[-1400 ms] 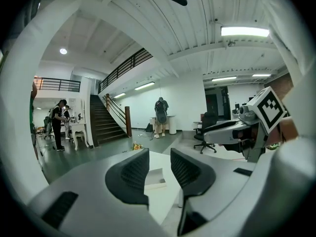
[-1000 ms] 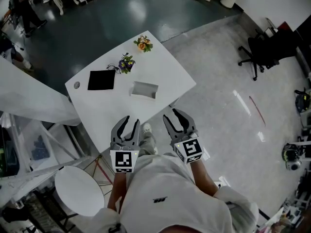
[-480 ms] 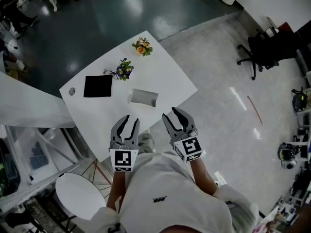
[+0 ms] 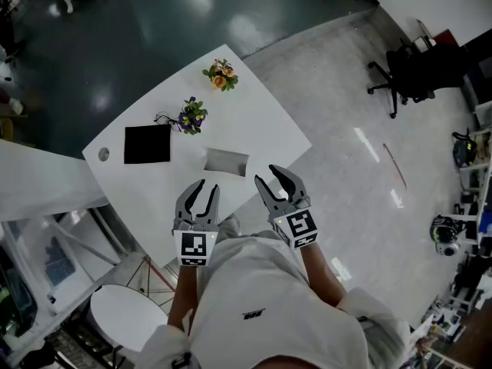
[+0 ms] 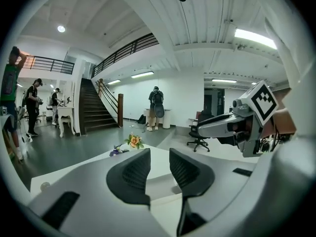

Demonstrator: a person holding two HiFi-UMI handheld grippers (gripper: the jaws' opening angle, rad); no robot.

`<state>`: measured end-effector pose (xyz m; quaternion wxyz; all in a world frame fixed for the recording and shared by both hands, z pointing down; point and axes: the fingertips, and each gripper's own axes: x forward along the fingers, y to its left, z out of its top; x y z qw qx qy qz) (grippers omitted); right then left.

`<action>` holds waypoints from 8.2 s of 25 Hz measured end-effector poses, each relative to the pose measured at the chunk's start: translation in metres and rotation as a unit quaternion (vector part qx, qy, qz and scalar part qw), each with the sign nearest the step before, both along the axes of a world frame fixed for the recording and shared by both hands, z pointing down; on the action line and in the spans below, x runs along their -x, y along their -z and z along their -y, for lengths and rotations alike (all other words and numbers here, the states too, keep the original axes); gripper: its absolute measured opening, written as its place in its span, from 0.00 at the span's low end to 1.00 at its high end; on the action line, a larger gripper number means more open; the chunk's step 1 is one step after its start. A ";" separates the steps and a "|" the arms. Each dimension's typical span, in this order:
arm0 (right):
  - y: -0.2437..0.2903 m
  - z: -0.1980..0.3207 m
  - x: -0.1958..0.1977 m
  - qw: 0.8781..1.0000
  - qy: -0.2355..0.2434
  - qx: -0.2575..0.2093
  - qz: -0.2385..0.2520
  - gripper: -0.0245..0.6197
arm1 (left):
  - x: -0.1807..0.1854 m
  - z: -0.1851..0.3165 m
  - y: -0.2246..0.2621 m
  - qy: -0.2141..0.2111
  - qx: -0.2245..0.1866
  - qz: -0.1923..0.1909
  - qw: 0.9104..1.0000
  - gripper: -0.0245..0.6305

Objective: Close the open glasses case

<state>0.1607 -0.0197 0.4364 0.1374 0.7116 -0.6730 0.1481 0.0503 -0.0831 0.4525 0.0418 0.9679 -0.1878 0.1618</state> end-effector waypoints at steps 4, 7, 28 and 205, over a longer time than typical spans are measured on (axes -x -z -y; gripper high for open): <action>-0.011 0.014 -0.006 1.000 -0.002 0.018 -0.010 0.29 | -0.006 0.012 -0.015 -0.008 0.016 0.000 1.000 0.23; -0.015 0.022 -0.011 0.999 -0.004 0.029 -0.017 0.29 | -0.011 0.020 -0.025 -0.013 0.028 0.001 1.000 0.23; -0.068 0.075 -0.058 0.994 0.072 0.084 -0.009 0.27 | -0.042 0.051 -0.079 0.035 0.072 0.050 0.996 0.22; -0.230 0.082 0.024 0.895 0.391 0.213 0.006 0.24 | -0.048 -0.002 -0.245 0.269 0.247 0.134 0.921 0.19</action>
